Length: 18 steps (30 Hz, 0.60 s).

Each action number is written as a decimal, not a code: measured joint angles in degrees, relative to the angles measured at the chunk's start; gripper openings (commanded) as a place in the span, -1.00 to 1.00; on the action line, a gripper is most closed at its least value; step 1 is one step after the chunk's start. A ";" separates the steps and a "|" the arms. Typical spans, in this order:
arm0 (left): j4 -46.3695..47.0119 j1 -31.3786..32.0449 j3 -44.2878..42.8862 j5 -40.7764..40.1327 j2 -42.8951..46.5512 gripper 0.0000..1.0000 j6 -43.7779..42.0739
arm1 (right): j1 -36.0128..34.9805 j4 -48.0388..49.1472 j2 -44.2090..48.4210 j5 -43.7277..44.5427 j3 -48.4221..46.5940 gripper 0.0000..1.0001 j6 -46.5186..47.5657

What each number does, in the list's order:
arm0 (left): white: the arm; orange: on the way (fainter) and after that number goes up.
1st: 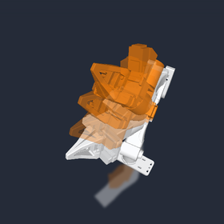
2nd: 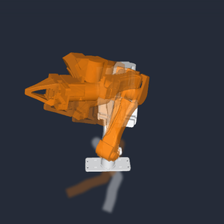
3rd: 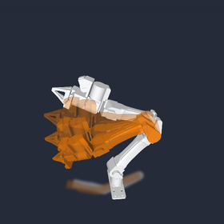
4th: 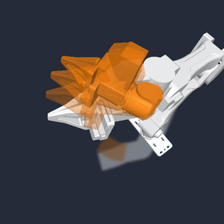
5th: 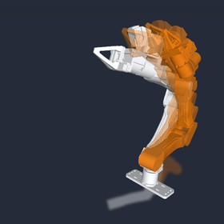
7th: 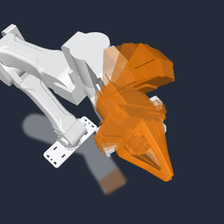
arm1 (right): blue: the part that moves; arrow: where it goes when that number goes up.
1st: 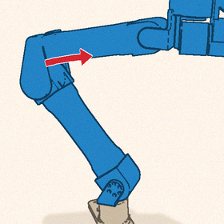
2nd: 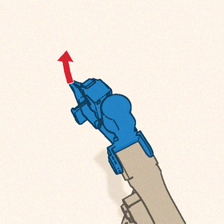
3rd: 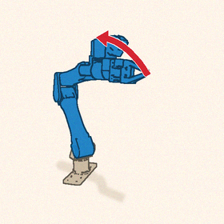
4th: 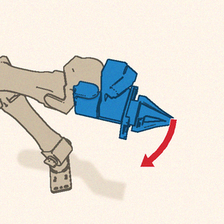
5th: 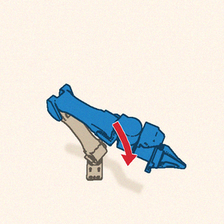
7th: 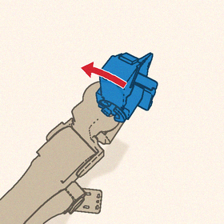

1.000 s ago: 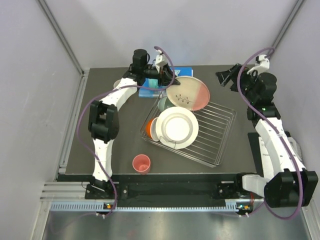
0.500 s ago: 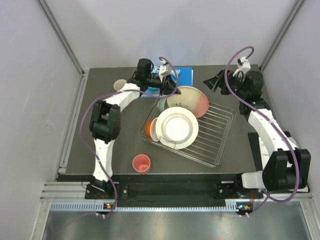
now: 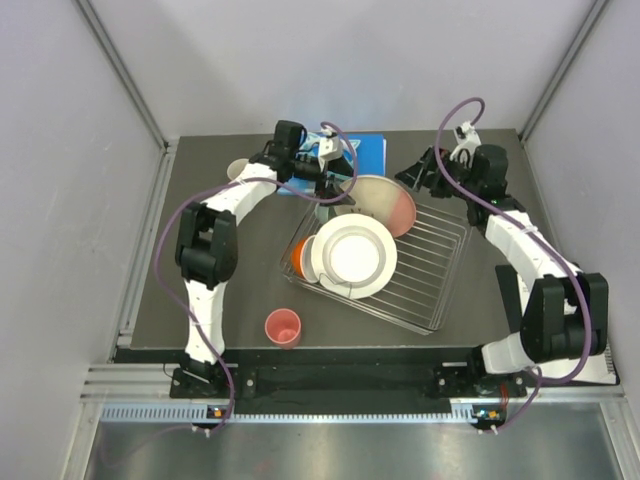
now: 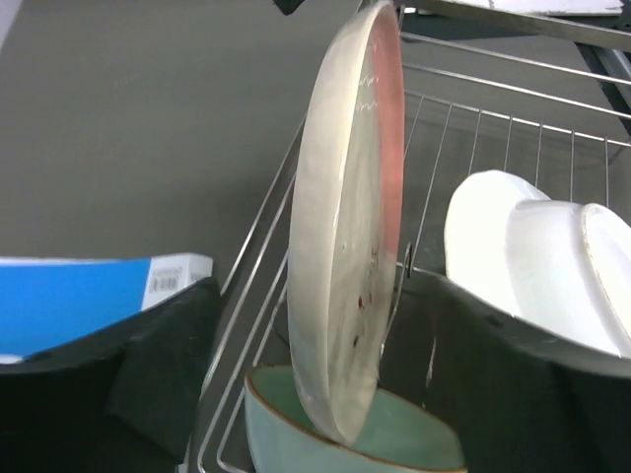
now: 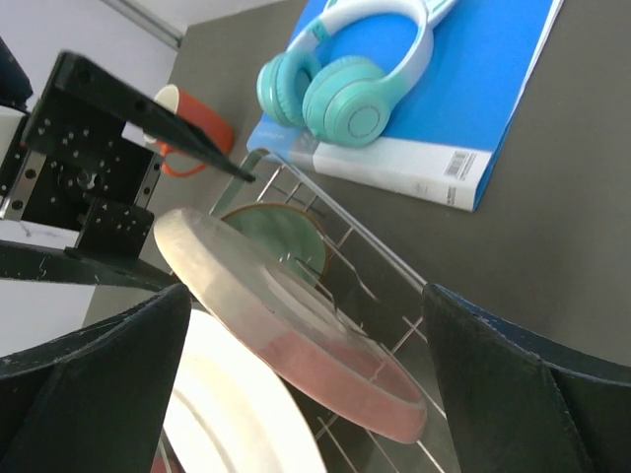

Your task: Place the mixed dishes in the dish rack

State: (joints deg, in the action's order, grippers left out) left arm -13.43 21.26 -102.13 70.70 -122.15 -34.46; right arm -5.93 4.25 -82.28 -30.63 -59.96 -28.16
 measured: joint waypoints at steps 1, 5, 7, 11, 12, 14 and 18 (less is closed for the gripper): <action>-1.36 -0.09 0.02 -0.68 0.15 0.98 -0.44 | -0.33 -0.37 -0.33 -0.13 0.00 0.99 -0.02; -4.92 -0.17 0.02 -2.89 0.55 0.98 -3.30 | -1.31 -1.07 -0.85 -0.22 0.00 0.99 0.00; -5.55 -0.20 0.02 -3.72 0.81 0.98 -4.09 | -1.46 -1.20 -0.85 -0.31 0.00 0.99 0.02; -6.34 -0.20 0.00 -4.85 1.68 0.98 -4.74 | -1.53 -1.95 -0.85 -0.26 0.00 0.99 0.09; -6.32 -0.20 -0.11 -5.07 1.92 0.98 -4.57 | -1.53 -2.19 -0.85 -0.20 0.00 0.99 0.11; -5.86 -0.33 -0.61 -5.46 2.45 0.98 -3.52 | -1.53 -2.64 -0.85 0.09 -0.02 0.99 0.46; -1.99 -0.90 -2.03 -5.97 4.09 0.98 0.96 | -1.57 -4.42 -0.83 1.53 -0.22 0.99 1.90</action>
State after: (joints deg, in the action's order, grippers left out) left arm -15.42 20.36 -104.16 64.73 -118.06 -33.50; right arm -7.51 -0.16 -83.11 -29.10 -60.18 -26.26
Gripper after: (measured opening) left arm 0.990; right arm 0.996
